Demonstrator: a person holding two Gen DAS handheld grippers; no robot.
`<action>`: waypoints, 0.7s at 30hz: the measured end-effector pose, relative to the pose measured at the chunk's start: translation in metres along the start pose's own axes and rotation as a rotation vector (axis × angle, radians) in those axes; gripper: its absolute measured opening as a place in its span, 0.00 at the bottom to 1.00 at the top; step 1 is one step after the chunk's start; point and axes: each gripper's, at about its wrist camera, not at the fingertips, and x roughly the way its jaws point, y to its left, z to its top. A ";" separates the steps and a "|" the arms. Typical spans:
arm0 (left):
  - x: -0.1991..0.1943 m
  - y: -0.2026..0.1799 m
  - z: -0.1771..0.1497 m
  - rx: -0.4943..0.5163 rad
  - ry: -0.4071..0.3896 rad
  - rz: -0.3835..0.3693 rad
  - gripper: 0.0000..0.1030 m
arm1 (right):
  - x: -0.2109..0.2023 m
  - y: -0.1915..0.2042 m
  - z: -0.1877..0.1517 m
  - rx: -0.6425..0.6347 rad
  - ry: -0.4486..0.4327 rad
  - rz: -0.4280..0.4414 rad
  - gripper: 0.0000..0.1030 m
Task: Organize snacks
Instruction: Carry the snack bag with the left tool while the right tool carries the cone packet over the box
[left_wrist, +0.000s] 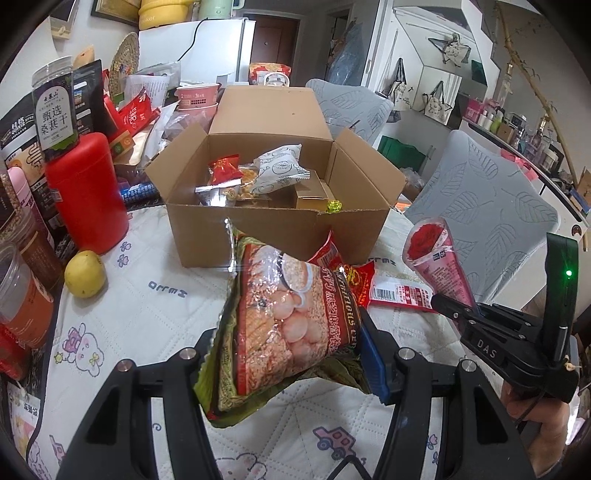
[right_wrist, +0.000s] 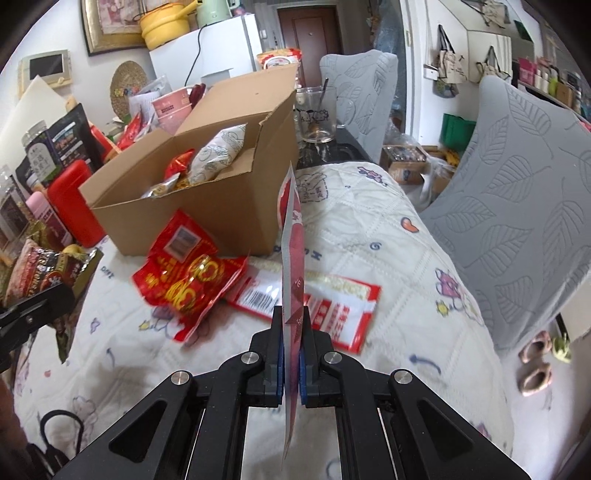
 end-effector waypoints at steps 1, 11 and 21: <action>-0.001 0.000 -0.001 0.001 0.000 -0.001 0.58 | -0.004 0.001 -0.003 0.003 -0.002 0.003 0.05; -0.010 0.002 -0.019 0.007 0.025 -0.026 0.58 | -0.033 0.011 -0.030 0.015 -0.008 0.026 0.05; -0.027 0.005 -0.026 0.013 0.000 -0.035 0.58 | -0.061 0.033 -0.044 -0.008 -0.029 0.088 0.05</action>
